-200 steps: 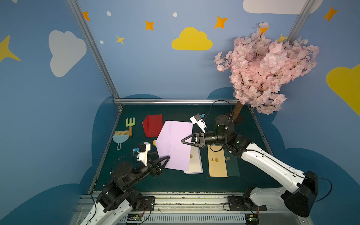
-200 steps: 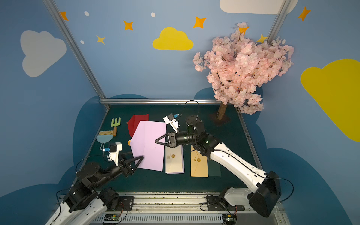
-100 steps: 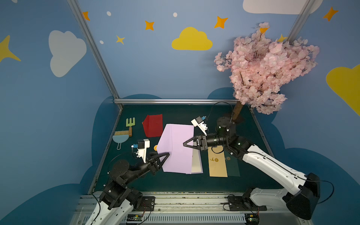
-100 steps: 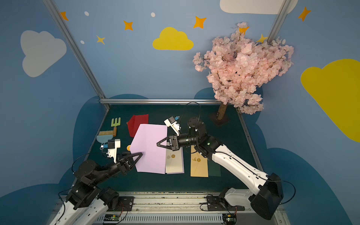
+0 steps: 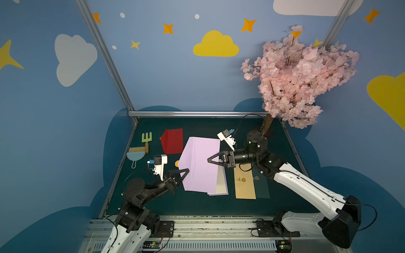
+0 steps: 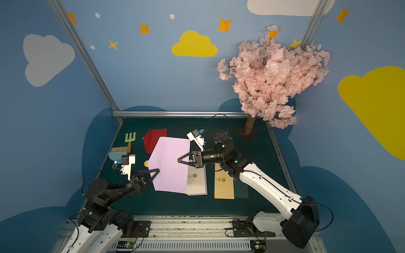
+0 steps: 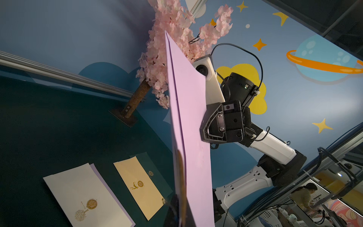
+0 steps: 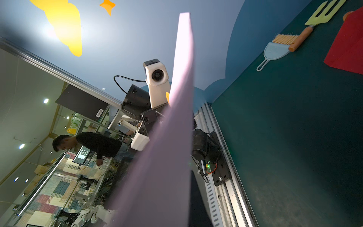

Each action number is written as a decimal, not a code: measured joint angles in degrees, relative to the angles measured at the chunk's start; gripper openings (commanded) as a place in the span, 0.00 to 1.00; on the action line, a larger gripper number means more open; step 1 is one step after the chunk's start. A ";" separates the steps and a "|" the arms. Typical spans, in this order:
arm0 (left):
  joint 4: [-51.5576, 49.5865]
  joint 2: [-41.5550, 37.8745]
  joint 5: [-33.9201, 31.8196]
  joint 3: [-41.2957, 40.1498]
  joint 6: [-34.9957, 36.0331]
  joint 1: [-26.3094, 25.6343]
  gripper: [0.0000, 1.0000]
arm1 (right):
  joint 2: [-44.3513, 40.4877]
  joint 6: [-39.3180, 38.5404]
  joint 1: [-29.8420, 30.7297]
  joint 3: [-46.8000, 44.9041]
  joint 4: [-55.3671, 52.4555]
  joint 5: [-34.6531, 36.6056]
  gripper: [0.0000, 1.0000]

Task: Open the envelope
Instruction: Place the envelope at the center of the board.

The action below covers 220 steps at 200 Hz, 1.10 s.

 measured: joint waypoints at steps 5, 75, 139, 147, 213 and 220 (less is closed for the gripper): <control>0.26 0.20 0.17 -0.02 -0.22 0.15 0.03 | 0.02 0.11 -0.02 0.00 0.15 -0.02 0.00; 2.64 0.66 2.67 -0.07 -2.38 1.92 0.03 | 0.72 -1.95 -0.02 0.17 -3.43 3.45 0.55; 6.75 3.43 4.59 -0.42 -4.68 3.02 0.03 | 8.00 -5.90 0.26 1.79 -14.27 15.15 0.58; 6.78 3.56 4.55 -0.52 -4.70 3.10 0.03 | 8.94 -5.95 0.48 2.12 -14.93 16.17 0.58; 1.38 9.60 -0.26 1.46 -0.94 6.54 0.03 | 6.45 -8.72 1.25 4.94 -28.79 36.11 0.59; 1.25 11.45 -0.74 1.97 -0.63 7.32 0.03 | 5.11 -8.81 1.25 4.90 -30.25 38.18 0.59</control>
